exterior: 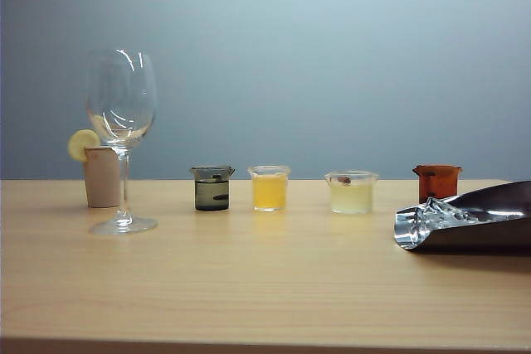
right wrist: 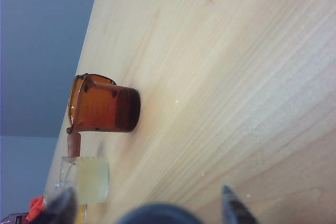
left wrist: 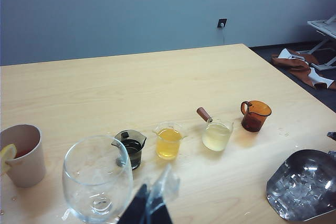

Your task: Pick up the ice scoop on the desk filled with ice cubes, pour the ice into the goblet, and finally put the scoop back on the table.

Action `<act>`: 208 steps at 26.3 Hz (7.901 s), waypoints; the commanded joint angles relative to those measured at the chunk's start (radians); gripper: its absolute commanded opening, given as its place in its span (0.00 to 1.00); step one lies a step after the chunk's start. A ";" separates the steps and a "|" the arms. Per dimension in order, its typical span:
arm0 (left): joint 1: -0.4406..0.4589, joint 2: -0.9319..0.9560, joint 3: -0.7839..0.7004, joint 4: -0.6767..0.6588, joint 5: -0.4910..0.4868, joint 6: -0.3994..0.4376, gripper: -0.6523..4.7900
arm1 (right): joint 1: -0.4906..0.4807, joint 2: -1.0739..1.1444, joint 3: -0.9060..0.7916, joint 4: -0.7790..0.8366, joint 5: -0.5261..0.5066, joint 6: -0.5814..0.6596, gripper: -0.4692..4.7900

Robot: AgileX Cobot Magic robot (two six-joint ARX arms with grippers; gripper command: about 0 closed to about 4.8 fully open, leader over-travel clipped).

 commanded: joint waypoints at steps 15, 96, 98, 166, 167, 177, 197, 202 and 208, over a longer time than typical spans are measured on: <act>0.002 0.004 0.003 0.012 0.002 0.003 0.11 | 0.000 -0.003 0.003 0.018 0.002 -0.032 0.24; 0.007 0.073 0.003 -0.058 -0.026 -0.030 0.11 | 0.584 0.068 0.919 -0.491 0.208 0.417 0.08; 0.007 0.073 0.003 -0.054 -0.008 -0.030 0.11 | 0.607 0.078 0.931 -0.492 0.236 0.416 0.08; 0.136 0.046 0.002 -0.116 0.055 -0.021 0.11 | 0.839 0.227 1.150 -0.610 0.500 0.203 0.08; 0.136 0.047 0.002 -0.116 0.056 -0.021 0.11 | 0.843 0.227 1.150 -0.611 0.507 0.198 0.08; 0.136 0.047 0.002 -0.117 0.070 -0.022 0.11 | 0.858 0.227 1.151 -0.609 0.552 0.167 0.08; 0.136 0.047 0.002 -0.132 0.070 -0.022 0.11 | 0.869 0.227 1.151 -0.588 0.573 0.125 0.08; 0.136 0.047 0.002 -0.131 0.069 -0.022 0.11 | 0.856 0.227 1.151 -0.587 0.574 0.125 0.08; 0.136 0.047 0.002 -0.131 0.069 -0.022 0.11 | 0.856 0.227 1.151 -0.587 0.575 0.103 0.08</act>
